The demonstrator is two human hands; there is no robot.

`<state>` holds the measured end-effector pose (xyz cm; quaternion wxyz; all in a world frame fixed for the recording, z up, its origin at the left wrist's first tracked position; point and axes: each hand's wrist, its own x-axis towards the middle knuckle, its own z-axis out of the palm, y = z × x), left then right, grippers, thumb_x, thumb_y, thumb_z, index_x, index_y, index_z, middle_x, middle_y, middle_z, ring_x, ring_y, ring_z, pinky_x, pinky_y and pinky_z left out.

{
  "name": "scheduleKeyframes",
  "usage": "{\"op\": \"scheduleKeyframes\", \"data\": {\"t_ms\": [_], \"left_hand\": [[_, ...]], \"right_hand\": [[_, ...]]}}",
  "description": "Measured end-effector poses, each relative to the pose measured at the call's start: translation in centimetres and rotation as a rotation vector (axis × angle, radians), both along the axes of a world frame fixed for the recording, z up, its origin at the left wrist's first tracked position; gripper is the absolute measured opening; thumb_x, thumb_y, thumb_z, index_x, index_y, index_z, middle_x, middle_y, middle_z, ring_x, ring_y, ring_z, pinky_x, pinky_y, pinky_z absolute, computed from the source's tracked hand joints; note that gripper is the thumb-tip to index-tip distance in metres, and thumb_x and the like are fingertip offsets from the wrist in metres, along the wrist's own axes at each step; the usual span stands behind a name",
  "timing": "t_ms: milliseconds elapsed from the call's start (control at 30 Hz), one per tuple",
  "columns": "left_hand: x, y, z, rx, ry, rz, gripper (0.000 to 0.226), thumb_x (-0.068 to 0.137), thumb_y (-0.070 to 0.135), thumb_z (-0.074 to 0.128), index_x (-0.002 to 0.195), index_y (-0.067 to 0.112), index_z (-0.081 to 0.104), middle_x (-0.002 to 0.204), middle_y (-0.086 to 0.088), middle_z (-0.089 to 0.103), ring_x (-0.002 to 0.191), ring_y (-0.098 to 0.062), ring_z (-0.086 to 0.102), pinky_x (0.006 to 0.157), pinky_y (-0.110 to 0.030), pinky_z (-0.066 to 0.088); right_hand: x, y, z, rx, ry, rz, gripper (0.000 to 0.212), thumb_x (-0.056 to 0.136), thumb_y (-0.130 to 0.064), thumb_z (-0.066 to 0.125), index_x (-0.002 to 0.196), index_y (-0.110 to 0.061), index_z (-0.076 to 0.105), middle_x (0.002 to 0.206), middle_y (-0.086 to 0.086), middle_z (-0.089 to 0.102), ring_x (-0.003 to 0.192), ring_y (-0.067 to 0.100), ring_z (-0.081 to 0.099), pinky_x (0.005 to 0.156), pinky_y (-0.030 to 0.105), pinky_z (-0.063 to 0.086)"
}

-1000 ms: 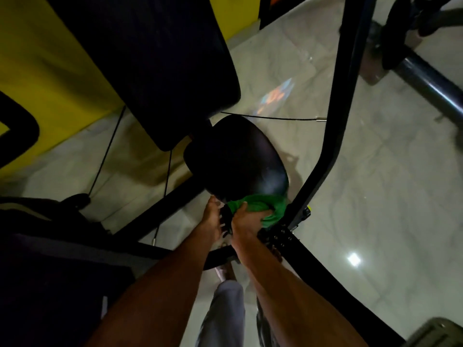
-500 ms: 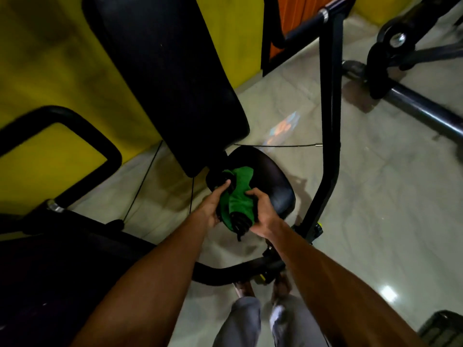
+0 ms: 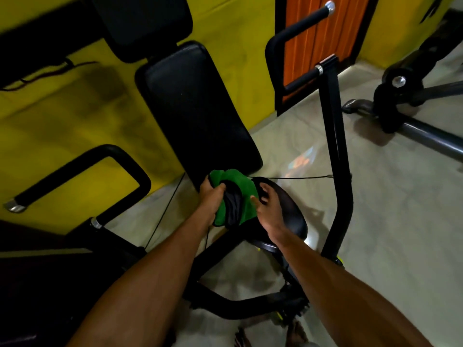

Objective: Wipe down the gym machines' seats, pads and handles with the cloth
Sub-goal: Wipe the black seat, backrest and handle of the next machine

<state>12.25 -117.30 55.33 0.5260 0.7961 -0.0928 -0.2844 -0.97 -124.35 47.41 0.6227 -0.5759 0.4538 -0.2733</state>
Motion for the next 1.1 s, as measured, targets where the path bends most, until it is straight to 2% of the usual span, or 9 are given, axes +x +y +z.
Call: {"op": "scheduleKeyframes", "data": {"t_ms": [133, 267, 400, 467, 633, 767, 900, 967, 1100], "left_hand": [[0.7, -0.4, 0.6, -0.023, -0.041, -0.061, 0.039, 0.089, -0.002, 0.054, 0.121, 0.019, 0.059, 0.106, -0.003, 0.063, 0.099, -0.021, 0.061, 0.09, -0.035, 0.052], [1.7, -1.2, 0.1, -0.085, 0.172, -0.084, 0.018, 0.085, 0.003, 0.051, 0.093, 0.013, 0.064, 0.09, -0.008, 0.067, 0.086, -0.026, 0.062, 0.076, -0.034, 0.051], [3.7, -2.2, -2.3, -0.124, 0.362, -0.12, 0.028, 0.096, 0.031, 0.042, 0.097, 0.016, 0.065, 0.087, -0.001, 0.067, 0.081, -0.019, 0.059, 0.07, -0.029, 0.045], [6.2, -2.6, -5.6, -0.135, 0.197, -0.065, 0.029, 0.099, 0.033, 0.04, 0.103, 0.017, 0.064, 0.102, -0.002, 0.069, 0.093, -0.02, 0.062, 0.077, -0.033, 0.047], [12.6, -1.4, -13.1, 0.081, -0.355, 0.321, 0.024, 0.098, 0.021, 0.051, 0.115, 0.006, 0.06, 0.118, -0.016, 0.063, 0.109, -0.033, 0.059, 0.076, -0.033, 0.039], [17.7, -0.9, -18.5, 0.125, -0.371, 0.422, 0.053, 0.101, 0.043, 0.043, 0.138, 0.006, 0.046, 0.142, -0.02, 0.047, 0.123, -0.038, 0.05, 0.098, -0.043, 0.042], [21.0, -2.7, -22.6, -0.103, -0.345, 0.348, 0.074, 0.098, 0.066, 0.027, 0.144, 0.011, 0.046, 0.146, -0.016, 0.046, 0.13, -0.036, 0.047, 0.107, -0.045, 0.038], [21.6, -3.6, -23.9, -0.255, -0.28, 0.36, 0.098, 0.081, 0.087, 0.025, 0.144, 0.015, 0.045, 0.148, -0.012, 0.046, 0.134, -0.033, 0.045, 0.111, -0.045, 0.036], [21.9, -4.7, -25.0, -0.224, -0.429, 0.515, 0.072, 0.098, 0.066, 0.025, 0.132, 0.009, 0.054, 0.141, -0.02, 0.05, 0.124, -0.038, 0.05, 0.101, -0.046, 0.037]], "right_hand": [[2.3, 0.5, -0.6, -0.302, 0.05, 0.005, 0.055, 0.081, -0.055, 0.069, 0.12, -0.017, 0.062, 0.119, 0.009, 0.057, 0.108, 0.026, 0.058, 0.097, 0.049, 0.05], [5.3, 1.6, -1.6, -0.003, -0.186, 0.164, 0.085, 0.07, -0.065, 0.083, 0.14, -0.029, 0.052, 0.141, 0.001, 0.056, 0.13, 0.014, 0.056, 0.109, 0.037, 0.048], [9.4, 1.3, -5.5, 0.266, -0.326, 0.044, 0.068, 0.075, -0.06, 0.083, 0.131, -0.027, 0.062, 0.125, -0.001, 0.071, 0.115, 0.018, 0.068, 0.102, 0.048, 0.055], [11.9, 0.8, -7.9, 0.326, -0.29, -0.055, 0.047, 0.092, -0.049, 0.071, 0.129, -0.02, 0.064, 0.125, 0.005, 0.071, 0.113, 0.024, 0.068, 0.099, 0.047, 0.055], [18.6, 0.3, -13.9, 0.345, -0.19, -0.128, 0.074, 0.096, -0.063, 0.053, 0.146, -0.009, 0.048, 0.141, 0.016, 0.059, 0.128, 0.038, 0.057, 0.107, 0.049, 0.049], [23.9, 2.4, -17.9, 0.227, -0.16, -0.017, 0.119, 0.076, -0.094, 0.04, 0.162, -0.013, 0.02, 0.162, 0.014, 0.036, 0.148, 0.031, 0.036, 0.121, 0.044, 0.033], [27.4, 3.8, -21.2, 0.014, -0.064, 0.068, 0.095, 0.095, -0.072, 0.043, 0.158, -0.039, -0.021, 0.167, -0.015, -0.022, 0.157, 0.018, -0.013, 0.124, 0.059, 0.003], [28.0, 3.6, -22.3, -0.002, -0.101, 0.016, 0.096, 0.094, -0.072, 0.045, 0.151, -0.048, -0.028, 0.166, -0.016, -0.027, 0.156, 0.015, -0.02, 0.122, 0.062, -0.002], [28.7, -0.1, -23.9, -0.091, -0.064, -0.074, 0.093, 0.097, -0.071, 0.037, 0.162, -0.027, -0.012, 0.163, -0.023, -0.03, 0.155, 0.014, -0.021, 0.12, 0.069, 0.002]]}}
